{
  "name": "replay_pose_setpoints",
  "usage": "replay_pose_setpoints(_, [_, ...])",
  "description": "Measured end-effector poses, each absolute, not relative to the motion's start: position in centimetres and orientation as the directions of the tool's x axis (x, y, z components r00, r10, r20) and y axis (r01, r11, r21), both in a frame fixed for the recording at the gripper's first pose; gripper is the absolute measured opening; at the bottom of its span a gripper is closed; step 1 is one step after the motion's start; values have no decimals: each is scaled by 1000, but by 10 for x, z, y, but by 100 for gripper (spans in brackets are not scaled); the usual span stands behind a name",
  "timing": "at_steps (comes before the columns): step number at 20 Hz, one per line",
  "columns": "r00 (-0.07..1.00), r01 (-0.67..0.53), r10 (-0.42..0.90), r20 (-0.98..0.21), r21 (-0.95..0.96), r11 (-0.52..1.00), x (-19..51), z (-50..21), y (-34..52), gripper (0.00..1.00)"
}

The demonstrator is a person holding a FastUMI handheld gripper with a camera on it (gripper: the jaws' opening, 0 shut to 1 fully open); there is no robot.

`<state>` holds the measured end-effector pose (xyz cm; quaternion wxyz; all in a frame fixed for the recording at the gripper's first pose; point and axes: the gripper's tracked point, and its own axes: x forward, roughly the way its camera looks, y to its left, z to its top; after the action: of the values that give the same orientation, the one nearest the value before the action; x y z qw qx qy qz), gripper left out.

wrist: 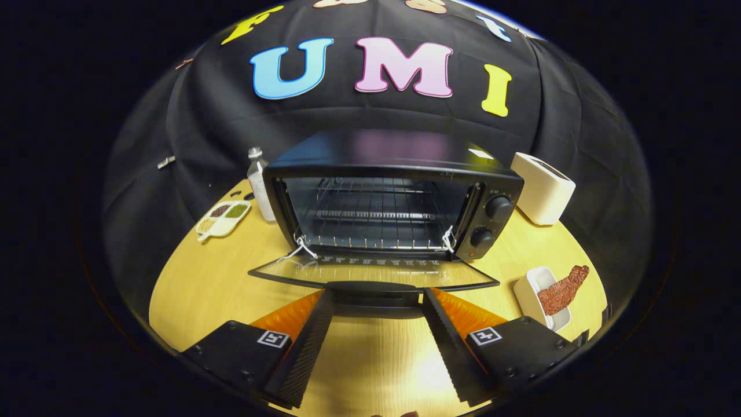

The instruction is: Open the toaster oven, put the food inside, and close the toaster oven door.

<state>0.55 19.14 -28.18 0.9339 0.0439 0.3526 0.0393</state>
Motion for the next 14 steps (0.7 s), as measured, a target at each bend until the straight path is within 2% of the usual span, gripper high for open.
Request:
replay_pose_setpoints(10, [625,-103,195,-755,169,980,-36,-324,203,96])
replay_pose_setpoints(12, [640,-104,215,-738,194,975,-37,-313,204,96])
replay_pose_setpoints(14, [716,-105,216,-665,203,974,-22,-284,200,96])
